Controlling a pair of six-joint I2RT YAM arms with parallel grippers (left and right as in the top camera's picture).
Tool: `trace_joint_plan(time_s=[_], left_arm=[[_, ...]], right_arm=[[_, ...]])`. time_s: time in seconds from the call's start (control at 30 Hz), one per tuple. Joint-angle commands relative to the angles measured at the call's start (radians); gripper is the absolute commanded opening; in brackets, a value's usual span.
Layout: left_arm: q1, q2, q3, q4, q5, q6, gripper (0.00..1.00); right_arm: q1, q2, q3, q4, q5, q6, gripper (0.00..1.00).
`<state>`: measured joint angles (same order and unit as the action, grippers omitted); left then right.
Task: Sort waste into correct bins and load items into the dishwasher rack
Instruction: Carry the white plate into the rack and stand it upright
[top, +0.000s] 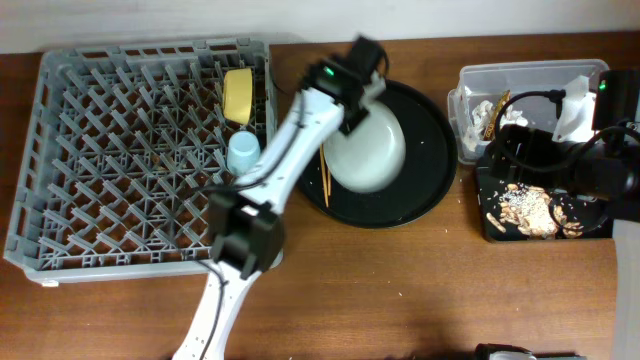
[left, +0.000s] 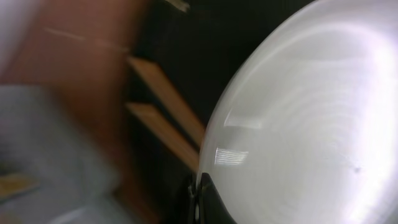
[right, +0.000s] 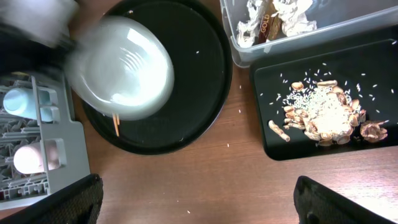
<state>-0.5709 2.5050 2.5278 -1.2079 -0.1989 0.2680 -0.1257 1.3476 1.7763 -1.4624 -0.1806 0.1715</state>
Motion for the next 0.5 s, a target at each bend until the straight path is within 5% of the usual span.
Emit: trace_joint_plan(time_s=[0.0, 0.13, 0.2, 0.33, 0.47], left_arm=[[0.108, -0.275, 0.127, 0.008, -0.254, -0.04, 0.0], [0.248, -0.333, 0.126, 0.003, -0.592, -0.05, 0.0], [0.319, -0.32, 0.124, -0.008, -0.723, -0.146, 0.0], [0.383, -0.297, 0.122, -0.047, -0.683, -0.277, 0.0], [0.402, -0.211, 0.121, -0.058, -0.662, -0.284, 0.0]], right_arm=[[-0.006, 0.001, -0.006, -0.001, 0.009, -0.01, 0.98], [-0.006, 0.001, -0.006, 0.0, 0.009, -0.01, 0.99], [-0.006, 0.001, -0.006, -0.001, 0.009, -0.01, 0.98], [-0.006, 0.001, -0.006, 0.0, 0.009, -0.01, 0.98], [-0.006, 0.001, -0.006, 0.003, 0.009, -0.01, 0.99]])
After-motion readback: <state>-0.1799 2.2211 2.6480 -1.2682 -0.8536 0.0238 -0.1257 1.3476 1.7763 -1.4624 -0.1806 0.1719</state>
